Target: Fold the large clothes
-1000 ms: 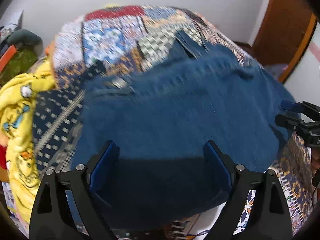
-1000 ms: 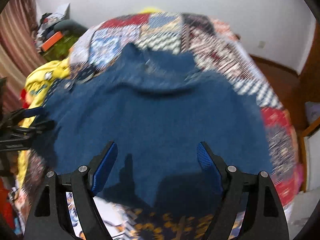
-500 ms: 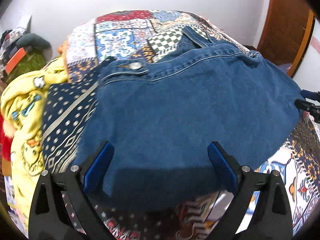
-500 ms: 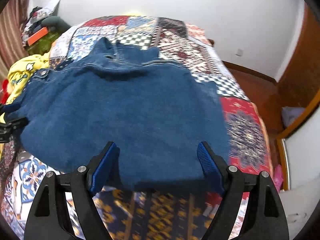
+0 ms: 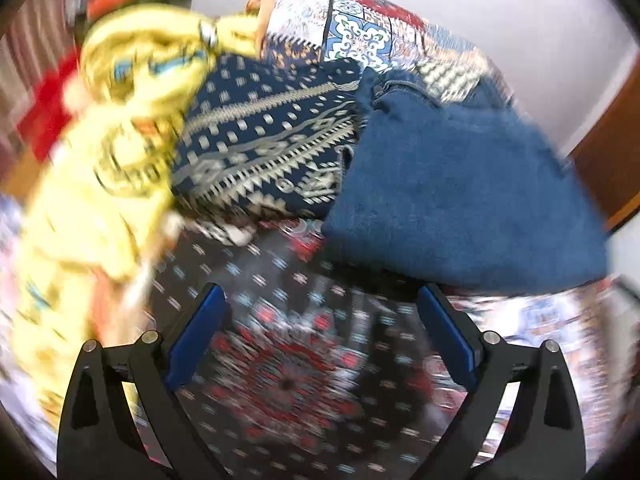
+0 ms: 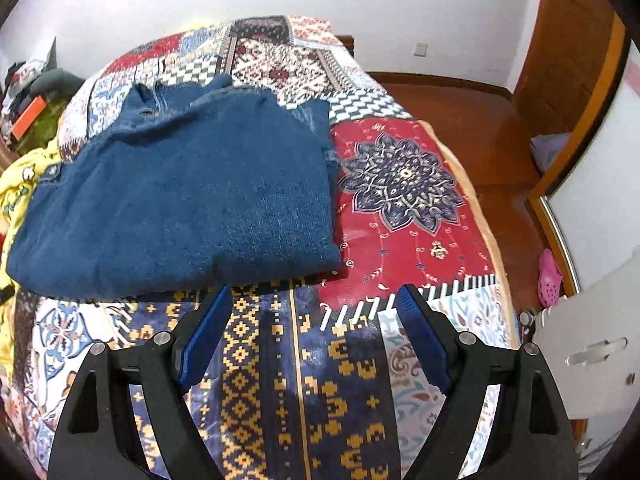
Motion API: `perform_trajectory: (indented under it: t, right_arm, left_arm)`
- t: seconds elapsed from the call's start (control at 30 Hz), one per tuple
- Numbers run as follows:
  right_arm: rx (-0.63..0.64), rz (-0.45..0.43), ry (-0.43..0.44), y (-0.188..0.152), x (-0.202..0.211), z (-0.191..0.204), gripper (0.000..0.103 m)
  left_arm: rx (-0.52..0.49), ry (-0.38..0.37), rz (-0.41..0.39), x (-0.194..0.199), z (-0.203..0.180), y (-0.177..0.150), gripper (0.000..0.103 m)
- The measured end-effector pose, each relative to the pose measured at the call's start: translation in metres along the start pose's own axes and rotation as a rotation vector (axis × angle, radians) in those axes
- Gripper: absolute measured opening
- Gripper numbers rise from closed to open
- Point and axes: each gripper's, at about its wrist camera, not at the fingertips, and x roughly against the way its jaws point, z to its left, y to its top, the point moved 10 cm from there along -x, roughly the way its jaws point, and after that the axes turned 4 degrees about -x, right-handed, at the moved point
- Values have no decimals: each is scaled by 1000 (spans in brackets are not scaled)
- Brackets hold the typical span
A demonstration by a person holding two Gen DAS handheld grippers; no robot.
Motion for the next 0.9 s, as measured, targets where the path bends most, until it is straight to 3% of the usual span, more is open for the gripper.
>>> perform_trajectory:
  t: [0.17,0.37,0.53,0.83,0.9]
  right_arm:
    - [12,-43,29,5,16,14,82]
    - [68,-52,58,6,16,40,82]
    - [103,-33,99,3,9,61,82]
    - [141,1,132,4,-7,88,82]
    - [136,8,133,3,-9,91,82]
  left_arm:
    - [150,-256,-9,2,-25,-3,97]
    - [262,-457,45,-26,-63,-2,96]
    - [348,-581,71,-53,-81,4,73]
    - [444,-474,-35,-74,-70,41,65]
    - [420,-382,-47,-72,-71,46,53]
